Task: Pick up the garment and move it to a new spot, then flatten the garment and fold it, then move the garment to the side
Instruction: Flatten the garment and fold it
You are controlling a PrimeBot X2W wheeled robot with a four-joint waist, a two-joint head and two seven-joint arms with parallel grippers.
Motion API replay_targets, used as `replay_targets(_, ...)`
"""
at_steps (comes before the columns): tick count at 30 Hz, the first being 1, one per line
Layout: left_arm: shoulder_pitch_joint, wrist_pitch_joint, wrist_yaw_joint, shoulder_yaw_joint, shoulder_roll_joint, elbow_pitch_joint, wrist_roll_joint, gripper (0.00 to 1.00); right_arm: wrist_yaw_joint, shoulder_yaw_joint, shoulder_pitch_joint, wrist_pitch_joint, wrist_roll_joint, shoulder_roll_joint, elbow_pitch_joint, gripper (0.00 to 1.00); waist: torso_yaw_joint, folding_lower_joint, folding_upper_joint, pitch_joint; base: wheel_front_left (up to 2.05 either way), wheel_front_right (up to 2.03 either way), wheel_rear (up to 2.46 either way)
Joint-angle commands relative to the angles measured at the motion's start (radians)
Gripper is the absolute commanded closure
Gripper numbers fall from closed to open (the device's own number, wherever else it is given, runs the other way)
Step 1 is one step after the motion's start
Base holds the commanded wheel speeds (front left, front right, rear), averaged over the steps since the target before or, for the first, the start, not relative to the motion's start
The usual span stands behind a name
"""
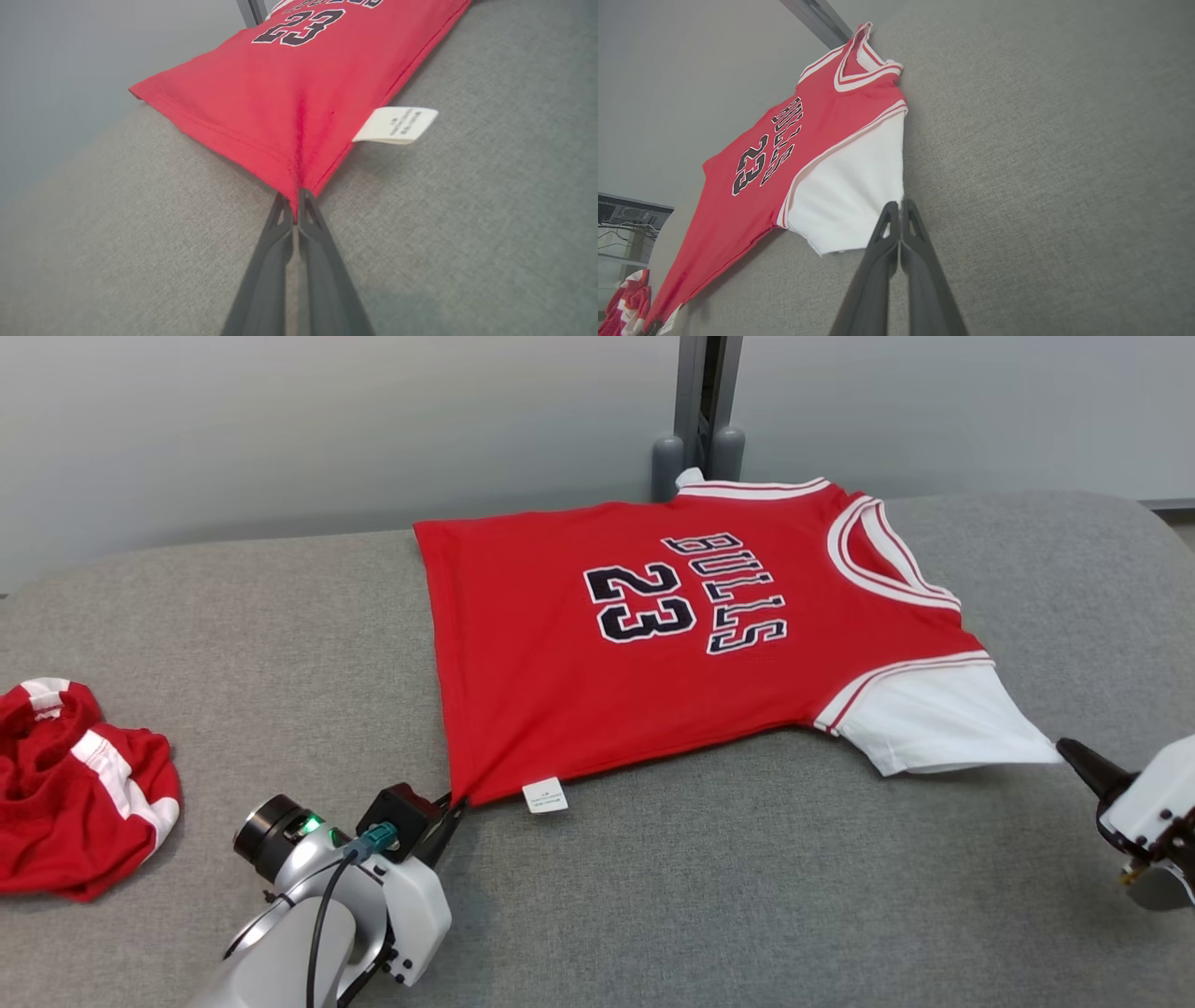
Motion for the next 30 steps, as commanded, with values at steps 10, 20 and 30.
replay_targets(10,0.053,0.004,0.001,-0.089,0.077,-0.041,-0.065,1.00,0.000,-0.070,0.161,0.121,0.030,-0.045,-0.093,1.00,0.011,0.0000,0.0000,-0.051,0.00,0.00,0.00)
replay_targets(20,0.132,0.018,0.011,-0.101,0.115,-0.087,-0.104,1.00,0.000,-0.172,0.366,0.231,0.063,-0.039,-0.276,1.00,0.005,0.0000,0.0000,-0.088,0.00,0.00,0.00)
replay_targets(30,0.262,0.063,0.021,-0.105,0.182,-0.204,-0.146,1.00,0.000,-0.285,0.528,0.333,0.043,0.004,-0.405,1.00,0.004,0.0000,0.0000,-0.111,0.00,0.00,0.00)
